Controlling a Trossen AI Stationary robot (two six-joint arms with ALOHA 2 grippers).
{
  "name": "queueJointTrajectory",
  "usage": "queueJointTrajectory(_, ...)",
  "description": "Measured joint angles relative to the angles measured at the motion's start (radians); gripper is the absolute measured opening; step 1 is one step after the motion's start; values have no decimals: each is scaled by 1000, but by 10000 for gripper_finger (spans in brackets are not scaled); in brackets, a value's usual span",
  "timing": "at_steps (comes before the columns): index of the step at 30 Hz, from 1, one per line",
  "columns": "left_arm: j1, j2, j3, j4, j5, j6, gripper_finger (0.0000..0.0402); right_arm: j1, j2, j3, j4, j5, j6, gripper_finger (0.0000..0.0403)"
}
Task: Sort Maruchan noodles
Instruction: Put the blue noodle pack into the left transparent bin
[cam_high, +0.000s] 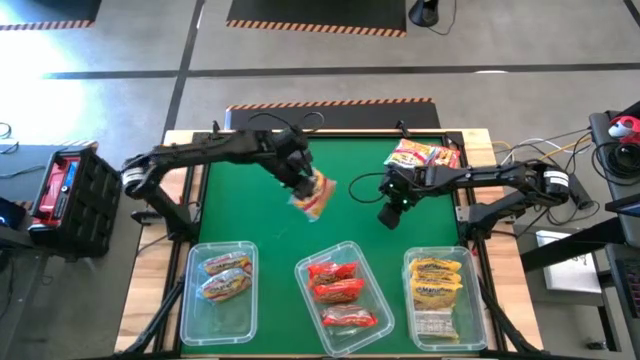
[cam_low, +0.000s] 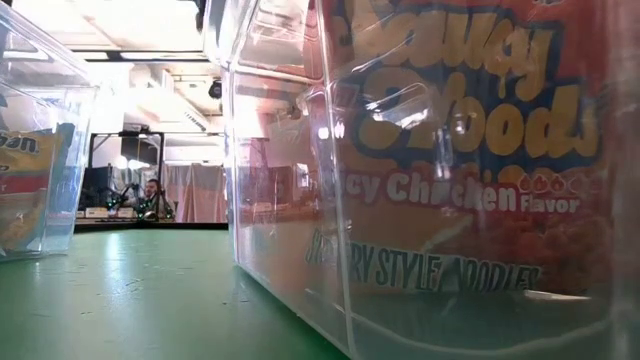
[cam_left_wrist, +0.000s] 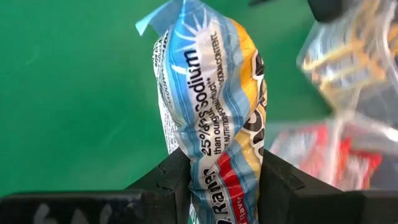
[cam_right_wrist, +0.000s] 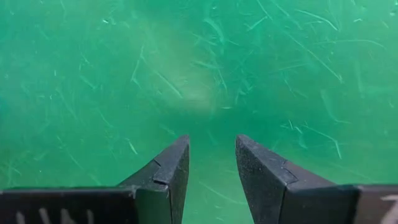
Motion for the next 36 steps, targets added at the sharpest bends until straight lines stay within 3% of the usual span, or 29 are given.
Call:
queueJointTrajectory(4, -33, -101, 92, -195, -86, 18, 109, 0, 0, 0, 3, 0, -8, 121)
queueJointTrajectory(9, -155, -245, 94, -300, -143, -56, 109, 0, 0, 0, 32, 3, -9, 121)
queueJointTrajectory(18, -568, -405, 37, -363, -156, -193, 109, 0, 0, 0, 145, 85, -9, 121)
queueJointTrajectory(27, -945, -402, 36, -509, -214, -516, 110, 0, 0, 0, 213, 89, 12, 121)
queueJointTrajectory(36, -1014, -345, 35, -596, -246, -548, 110, 0, 0, -1, 212, 89, 61, 121)
